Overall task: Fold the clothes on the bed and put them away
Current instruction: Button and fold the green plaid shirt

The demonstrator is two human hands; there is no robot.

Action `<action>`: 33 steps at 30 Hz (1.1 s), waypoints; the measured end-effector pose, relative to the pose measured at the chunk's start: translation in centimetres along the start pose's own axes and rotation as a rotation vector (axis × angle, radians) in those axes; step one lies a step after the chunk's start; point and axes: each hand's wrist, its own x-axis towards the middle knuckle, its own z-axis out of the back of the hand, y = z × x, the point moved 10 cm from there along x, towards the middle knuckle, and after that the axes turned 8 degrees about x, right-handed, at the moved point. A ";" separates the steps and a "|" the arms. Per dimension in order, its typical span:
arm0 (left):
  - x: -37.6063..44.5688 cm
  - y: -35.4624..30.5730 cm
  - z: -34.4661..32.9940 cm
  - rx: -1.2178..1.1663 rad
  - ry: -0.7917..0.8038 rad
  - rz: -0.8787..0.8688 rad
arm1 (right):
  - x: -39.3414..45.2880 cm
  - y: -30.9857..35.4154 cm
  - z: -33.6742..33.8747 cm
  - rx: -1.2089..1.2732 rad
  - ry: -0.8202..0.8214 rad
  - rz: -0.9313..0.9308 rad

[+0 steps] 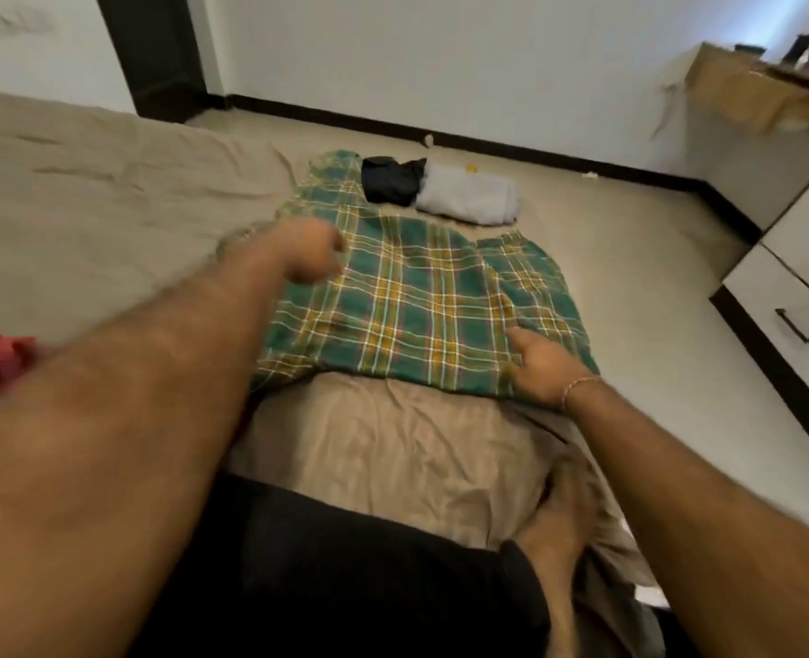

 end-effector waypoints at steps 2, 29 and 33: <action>1.1 -3.1 -4.6 -0.024 -0.040 -0.048 | 1.7 2.6 -2.8 -0.068 0.017 0.042; 0.0 15.6 -14.5 0.163 0.044 0.485 | 9.1 -10.8 -3.1 -0.304 -0.212 -0.168; 1.1 -0.4 -10.6 0.185 -0.133 0.006 | 7.8 -1.2 -4.5 -0.268 -0.176 0.199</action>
